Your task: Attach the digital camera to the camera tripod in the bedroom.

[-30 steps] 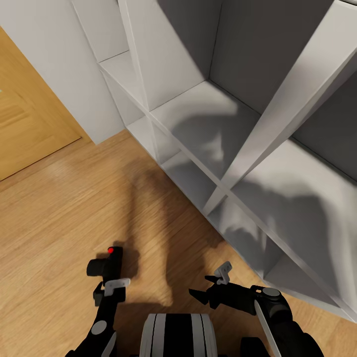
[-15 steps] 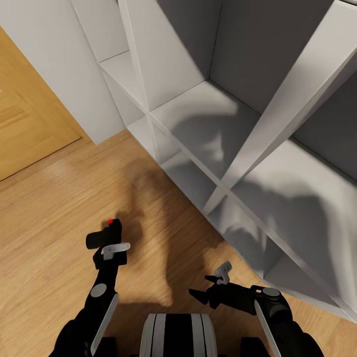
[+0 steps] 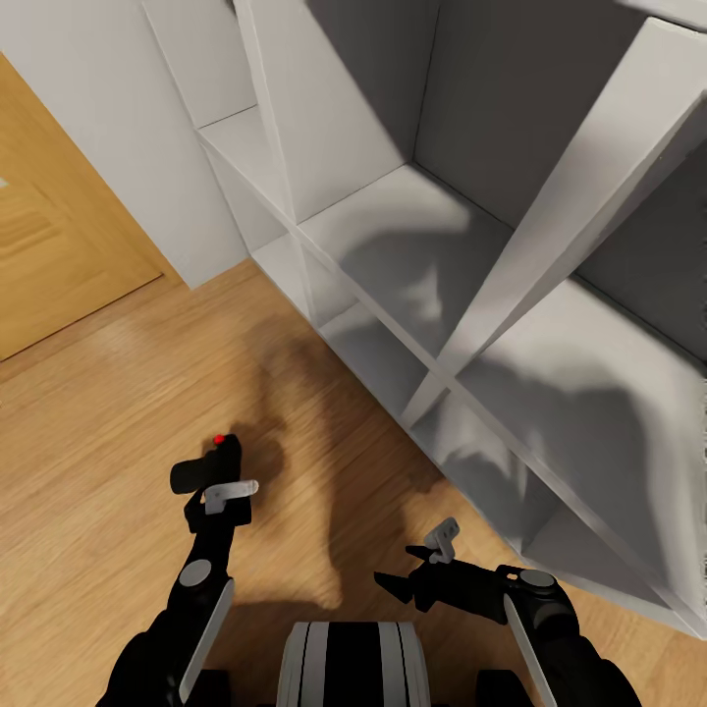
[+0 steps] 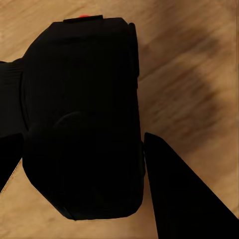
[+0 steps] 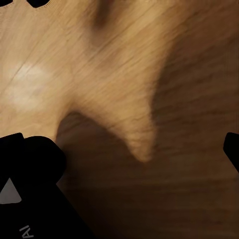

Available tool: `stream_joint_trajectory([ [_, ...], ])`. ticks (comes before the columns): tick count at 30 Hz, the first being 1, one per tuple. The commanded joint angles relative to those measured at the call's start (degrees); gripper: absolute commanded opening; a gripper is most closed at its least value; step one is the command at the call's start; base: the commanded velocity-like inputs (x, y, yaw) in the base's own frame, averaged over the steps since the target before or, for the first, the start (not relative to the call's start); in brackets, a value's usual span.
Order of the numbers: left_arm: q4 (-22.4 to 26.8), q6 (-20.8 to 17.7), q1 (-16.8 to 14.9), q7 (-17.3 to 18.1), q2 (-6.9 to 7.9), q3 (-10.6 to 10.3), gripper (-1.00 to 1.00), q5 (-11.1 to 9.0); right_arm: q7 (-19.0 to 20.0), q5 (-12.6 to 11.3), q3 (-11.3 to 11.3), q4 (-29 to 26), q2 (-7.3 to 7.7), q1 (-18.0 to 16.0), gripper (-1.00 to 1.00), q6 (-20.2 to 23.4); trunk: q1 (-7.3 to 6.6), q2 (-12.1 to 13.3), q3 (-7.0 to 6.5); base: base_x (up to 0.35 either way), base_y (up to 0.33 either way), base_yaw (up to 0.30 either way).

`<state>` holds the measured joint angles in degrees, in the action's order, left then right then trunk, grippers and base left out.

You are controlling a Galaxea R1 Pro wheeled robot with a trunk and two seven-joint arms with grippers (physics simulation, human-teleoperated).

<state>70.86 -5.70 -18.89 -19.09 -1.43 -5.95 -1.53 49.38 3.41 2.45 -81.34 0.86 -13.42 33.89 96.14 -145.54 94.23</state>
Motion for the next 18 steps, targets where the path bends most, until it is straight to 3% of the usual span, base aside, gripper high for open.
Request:
stream_joint_trajectory([
  [1,0.3,-0.4,0.0,-0.3,0.06,-0.1,-1.0,0.0,0.3,0.4,0.0,-0.1,0.02,0.0,1.0,0.2,-0.03,0.0,-0.2,0.0,0.0,0.0],
  [5,1.8,-0.8,0.0,-0.2,0.15,-0.1,-1.0,-0.1,0.4,0.4,0.0,-0.3,0.02,0.0,1.0,0.2,-0.13,0.1,-1.08,0.0,0.0,0.0],
  [7,6.9,-3.0,0.0,-0.1,0.22,-0.1,-1.0,-3.5,3.3,0.4,-0.6,-0.9,0.09,0.0,1.0,1.5,-0.19,0.1,-1.53,0.0,0.0,0.0],
  [9,8.5,-4.7,0.0,-0.1,0.29,-0.1,-1.0,-5.4,4.5,0.4,-1.2,-1.0,0.1,0.0,1.0,2.2,-0.24,0.1,-1.97,0.0,0.0,0.0],
  [10,10.2,-6.6,0.0,-0.1,0.39,-0.2,-1.0,-7.4,5.8,0.4,-2.1,-1.0,0.1,0.0,1.0,2.8,-0.26,0.1,-2.19,0.0,0.0,0.0],
  [13,13.2,-10.3,0.0,0.0,0.54,-0.2,-1.0,-10.4,8.1,0.4,-4.4,-1.1,0.1,0.0,1.0,3.7,-0.34,0.2,-2.86,0.0,0.0,0.0],
  [18,15.4,-13.0,0.0,0.2,0.8,-0.2,-1.0,-12.3,11.0,0.5,-6.4,-1.2,0.11,0.0,1.0,4.2,-0.47,0.2,-3.96,0.0,0.0,0.0],
])
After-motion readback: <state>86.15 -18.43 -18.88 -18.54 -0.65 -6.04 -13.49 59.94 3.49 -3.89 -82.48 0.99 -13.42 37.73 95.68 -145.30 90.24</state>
